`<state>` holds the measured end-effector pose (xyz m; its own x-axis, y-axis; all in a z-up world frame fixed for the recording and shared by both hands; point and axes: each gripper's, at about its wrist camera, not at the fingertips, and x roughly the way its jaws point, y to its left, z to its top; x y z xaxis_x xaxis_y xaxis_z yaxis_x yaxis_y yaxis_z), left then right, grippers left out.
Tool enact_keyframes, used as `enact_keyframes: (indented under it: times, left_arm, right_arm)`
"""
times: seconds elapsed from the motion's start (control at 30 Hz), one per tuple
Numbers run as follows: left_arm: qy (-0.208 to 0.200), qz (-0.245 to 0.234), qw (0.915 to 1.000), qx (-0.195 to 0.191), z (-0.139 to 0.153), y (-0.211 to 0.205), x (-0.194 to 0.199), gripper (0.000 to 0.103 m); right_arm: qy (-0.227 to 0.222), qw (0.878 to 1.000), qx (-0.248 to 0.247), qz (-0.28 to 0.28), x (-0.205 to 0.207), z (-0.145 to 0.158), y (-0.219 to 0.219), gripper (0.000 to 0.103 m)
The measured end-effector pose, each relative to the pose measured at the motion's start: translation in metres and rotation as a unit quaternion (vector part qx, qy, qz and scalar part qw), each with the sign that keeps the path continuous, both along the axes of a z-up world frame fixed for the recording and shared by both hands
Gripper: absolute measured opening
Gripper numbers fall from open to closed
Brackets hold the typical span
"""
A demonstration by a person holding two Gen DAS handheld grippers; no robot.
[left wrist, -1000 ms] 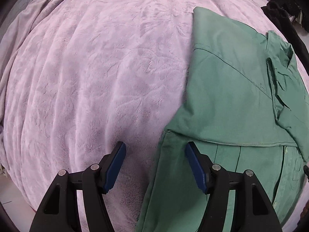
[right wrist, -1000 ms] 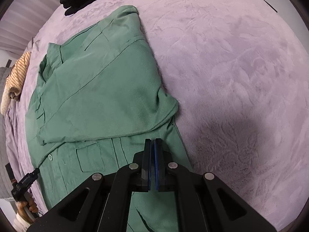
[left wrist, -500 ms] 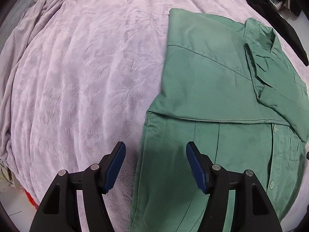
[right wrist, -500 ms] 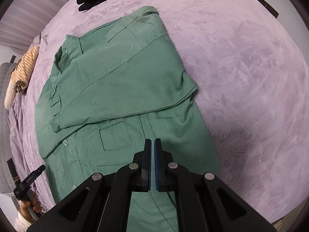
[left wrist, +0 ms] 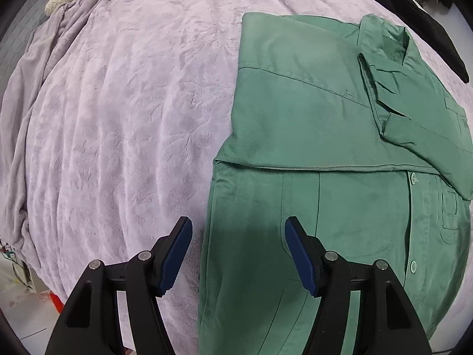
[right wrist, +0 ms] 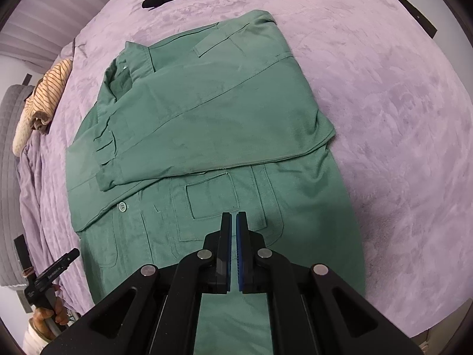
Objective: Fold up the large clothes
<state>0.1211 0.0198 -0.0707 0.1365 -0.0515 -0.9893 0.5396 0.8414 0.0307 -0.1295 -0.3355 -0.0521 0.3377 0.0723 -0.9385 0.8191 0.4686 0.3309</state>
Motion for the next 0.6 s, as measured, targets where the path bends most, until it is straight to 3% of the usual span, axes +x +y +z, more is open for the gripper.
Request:
enact_keyframes:
  times: [0.03,0.07,0.2,0.23,0.33,0.43,0.53,0.6]
  left_arm:
    - [-0.004,0.001,1.0000,0.001,0.002,0.000,-0.001,0.096]
    - [-0.012,0.001,0.9999,0.002,0.005,0.000,-0.002,0.103]
    - [-0.018,-0.005,0.9998,0.002,0.012,-0.002,-0.007,0.103]
    - [-0.016,-0.005,0.9999,0.001,0.012,-0.002,-0.007,0.103]
    - [-0.018,-0.009,0.9998,0.002,0.018,-0.004,-0.011,0.103]
    - [-0.015,-0.014,0.9998,0.004,0.019,-0.004,-0.010,0.103]
    - [-0.014,-0.018,0.9997,0.010,0.023,-0.007,-0.013,0.103]
    - [-0.019,-0.022,0.9995,0.016,0.025,-0.009,-0.016,0.103]
  right_arm:
    - [-0.001,1.000,0.000,0.001,0.001,0.001,0.001,0.003]
    - [-0.001,1.000,-0.001,0.003,0.002,0.003,0.002,0.003]
    - [-0.001,1.000,-0.006,0.005,0.003,0.007,0.005,0.005]
    - [-0.001,1.000,-0.005,0.004,0.003,0.008,0.006,0.012]
    - [-0.005,1.000,-0.014,0.004,0.003,0.013,0.007,0.065]
    - [-0.012,0.999,-0.026,0.013,0.006,0.021,0.008,0.067]
    - [-0.024,0.999,-0.036,0.020,0.007,0.028,0.009,0.081]
    - [-0.028,0.998,-0.046,0.024,0.006,0.033,0.010,0.081]
